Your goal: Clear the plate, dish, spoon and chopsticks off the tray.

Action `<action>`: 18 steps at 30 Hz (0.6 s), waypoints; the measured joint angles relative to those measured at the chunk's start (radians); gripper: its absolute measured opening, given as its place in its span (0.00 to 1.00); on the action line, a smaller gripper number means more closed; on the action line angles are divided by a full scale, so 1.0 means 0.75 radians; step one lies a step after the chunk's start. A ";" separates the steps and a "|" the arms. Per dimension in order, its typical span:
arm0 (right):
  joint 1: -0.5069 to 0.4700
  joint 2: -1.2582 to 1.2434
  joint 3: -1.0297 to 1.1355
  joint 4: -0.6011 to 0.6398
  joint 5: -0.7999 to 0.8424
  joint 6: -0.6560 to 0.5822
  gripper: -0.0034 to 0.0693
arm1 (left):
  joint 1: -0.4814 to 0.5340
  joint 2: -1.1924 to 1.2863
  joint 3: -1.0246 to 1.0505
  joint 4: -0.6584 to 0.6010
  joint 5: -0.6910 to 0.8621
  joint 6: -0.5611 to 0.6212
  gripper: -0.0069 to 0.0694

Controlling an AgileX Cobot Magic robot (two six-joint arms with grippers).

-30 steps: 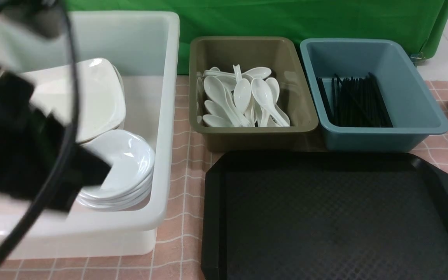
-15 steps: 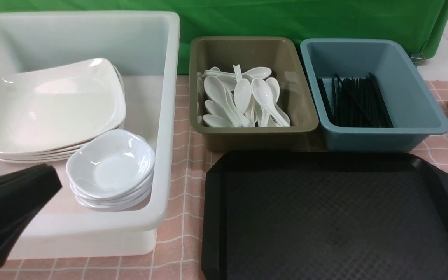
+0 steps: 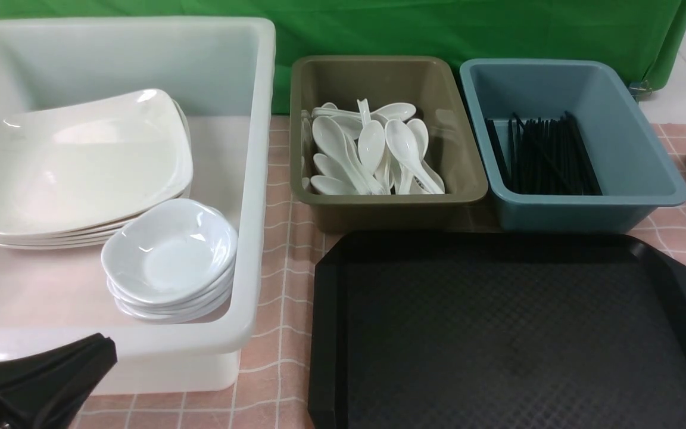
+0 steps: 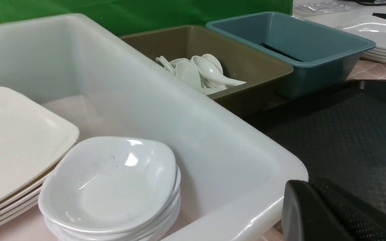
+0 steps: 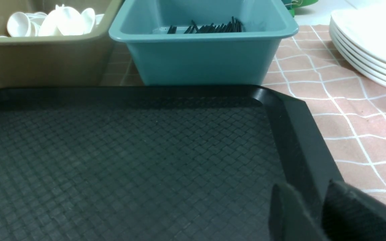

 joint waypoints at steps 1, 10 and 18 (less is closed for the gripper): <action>0.000 0.000 0.000 0.000 0.000 0.000 0.37 | 0.001 -0.013 0.000 0.008 0.000 -0.018 0.09; 0.000 0.000 0.000 0.000 0.000 0.000 0.38 | 0.336 -0.305 0.130 0.024 -0.012 -0.027 0.09; 0.000 0.000 0.000 0.000 0.000 0.000 0.38 | 0.630 -0.433 0.245 0.023 0.042 -0.051 0.09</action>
